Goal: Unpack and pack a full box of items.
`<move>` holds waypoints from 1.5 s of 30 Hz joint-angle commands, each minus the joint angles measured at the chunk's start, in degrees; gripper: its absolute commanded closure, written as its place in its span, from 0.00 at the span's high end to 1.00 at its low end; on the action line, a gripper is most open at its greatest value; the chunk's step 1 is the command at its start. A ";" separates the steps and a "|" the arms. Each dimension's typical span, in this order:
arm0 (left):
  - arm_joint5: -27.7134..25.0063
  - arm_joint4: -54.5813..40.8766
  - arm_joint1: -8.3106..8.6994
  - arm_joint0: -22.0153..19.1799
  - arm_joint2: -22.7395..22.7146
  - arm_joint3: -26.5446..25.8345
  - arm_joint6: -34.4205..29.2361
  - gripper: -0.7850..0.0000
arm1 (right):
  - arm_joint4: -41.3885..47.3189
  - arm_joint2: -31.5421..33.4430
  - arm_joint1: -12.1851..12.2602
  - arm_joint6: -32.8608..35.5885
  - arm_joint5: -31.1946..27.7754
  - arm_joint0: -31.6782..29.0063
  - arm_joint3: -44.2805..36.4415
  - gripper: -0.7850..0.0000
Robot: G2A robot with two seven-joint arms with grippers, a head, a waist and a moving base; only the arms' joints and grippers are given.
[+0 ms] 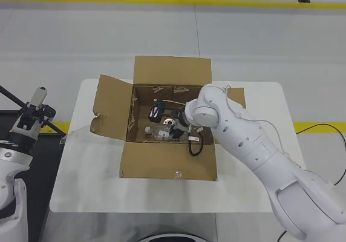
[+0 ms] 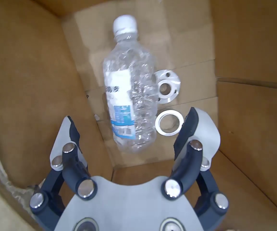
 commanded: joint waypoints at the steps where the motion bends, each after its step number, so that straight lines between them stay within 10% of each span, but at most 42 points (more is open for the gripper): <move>1: 0.07 0.02 0.18 0.44 0.33 0.60 -2.17 1.00 | 0.00 2.47 0.79 -1.64 2.37 -0.56 -1.80 1.00; 17: -3.96 5.68 1.25 -1.16 9.92 4.16 -9.33 1.00 | 5.48 31.39 9.85 -12.69 9.44 -25.39 -33.14 1.00; 31: -4.65 7.25 1.70 -2.03 15.53 -0.24 -9.91 1.00 | 5.75 31.66 9.88 -13.59 9.80 -25.83 -33.21 1.00; 45: -2.70 10.51 1.93 -7.61 26.07 1.85 -11.43 1.00 | 25.94 52.31 13.28 -17.57 5.08 -39.07 -36.10 1.00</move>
